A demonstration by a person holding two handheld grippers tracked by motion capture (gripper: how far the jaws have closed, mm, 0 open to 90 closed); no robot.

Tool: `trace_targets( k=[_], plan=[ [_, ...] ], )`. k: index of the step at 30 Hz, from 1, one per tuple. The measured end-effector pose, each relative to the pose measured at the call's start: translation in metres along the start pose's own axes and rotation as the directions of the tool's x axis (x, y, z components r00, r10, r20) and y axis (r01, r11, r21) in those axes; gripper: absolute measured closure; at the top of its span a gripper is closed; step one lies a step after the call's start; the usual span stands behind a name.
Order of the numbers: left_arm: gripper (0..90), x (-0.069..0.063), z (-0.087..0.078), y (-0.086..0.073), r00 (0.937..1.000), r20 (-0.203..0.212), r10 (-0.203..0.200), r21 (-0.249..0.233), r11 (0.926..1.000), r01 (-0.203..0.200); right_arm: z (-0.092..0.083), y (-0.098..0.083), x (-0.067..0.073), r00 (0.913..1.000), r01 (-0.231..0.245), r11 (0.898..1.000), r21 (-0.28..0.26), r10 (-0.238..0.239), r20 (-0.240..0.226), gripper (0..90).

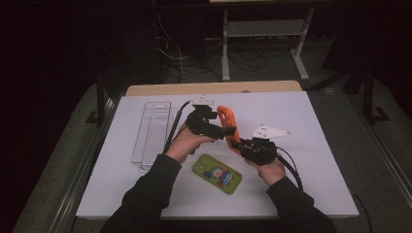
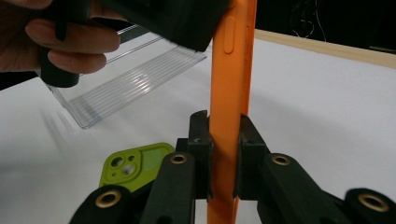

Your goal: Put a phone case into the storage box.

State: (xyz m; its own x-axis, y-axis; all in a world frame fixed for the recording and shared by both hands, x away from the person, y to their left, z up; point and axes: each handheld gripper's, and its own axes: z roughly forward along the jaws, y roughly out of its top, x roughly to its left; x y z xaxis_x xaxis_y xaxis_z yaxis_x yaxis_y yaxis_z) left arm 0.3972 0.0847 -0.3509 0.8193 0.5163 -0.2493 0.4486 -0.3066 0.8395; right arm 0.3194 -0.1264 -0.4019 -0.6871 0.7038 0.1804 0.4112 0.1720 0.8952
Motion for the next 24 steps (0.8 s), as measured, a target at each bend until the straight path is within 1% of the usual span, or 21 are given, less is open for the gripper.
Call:
trace_targets(
  k=[2,3,9,13,19,22,23,24],
  plan=[
    [0.0,-0.0014,0.0005,0.0022,1.0,-0.002,-0.009,-0.005,1.0,0.009,0.0004,-0.0001,-0.0001,1.0,0.007,1.0,-0.004,-0.007,-0.001,78.3],
    [0.0,-0.0015,0.0007,0.0034,1.0,-0.003,-0.006,-0.008,1.0,0.006,0.0005,-0.0001,0.0001,0.9999,0.01,1.0,-0.004,-0.01,-0.003,78.3],
    [0.0,-0.0021,0.0021,0.0077,0.9998,0.011,-0.014,-0.029,0.9995,0.015,0.0006,-0.0002,0.0008,0.9998,0.017,1.0,-0.006,-0.017,-0.004,78.3],
    [0.0,-0.0013,0.0031,0.0093,0.9993,0.022,-0.031,-0.05,0.9982,0.032,0.001,-0.0005,0.0015,0.9998,0.016,1.0,-0.001,-0.016,-0.008,78.4],
    [0.0,0.0004,0.0038,0.0089,0.9991,0.024,-0.034,-0.044,0.9984,0.035,0.0015,-0.0009,0.0009,0.9998,0.016,1.0,0.006,-0.016,-0.006,78.4],
    [5.5,0.0024,0.003,0.009,0.9987,0.027,-0.043,-0.059,0.9973,0.044,0.0023,-0.0013,0.0012,0.9998,0.019,1.0,0.006,-0.019,-0.006,78.4],
    [6.3,0.003,0.0031,0.0089,0.998,0.032,-0.055,-0.064,0.9963,0.057,0.0025,-0.0014,0.0015,0.9998,0.02,1.0,0.006,-0.02,-0.005,78.4],
    [6.7,0.0035,0.0031,0.0089,0.9979,0.032,-0.057,-0.063,0.9962,0.059,0.0027,-0.0015,0.0019,0.9998,0.021,1.0,0.009,-0.021,-0.006,78.4]
  ],
)
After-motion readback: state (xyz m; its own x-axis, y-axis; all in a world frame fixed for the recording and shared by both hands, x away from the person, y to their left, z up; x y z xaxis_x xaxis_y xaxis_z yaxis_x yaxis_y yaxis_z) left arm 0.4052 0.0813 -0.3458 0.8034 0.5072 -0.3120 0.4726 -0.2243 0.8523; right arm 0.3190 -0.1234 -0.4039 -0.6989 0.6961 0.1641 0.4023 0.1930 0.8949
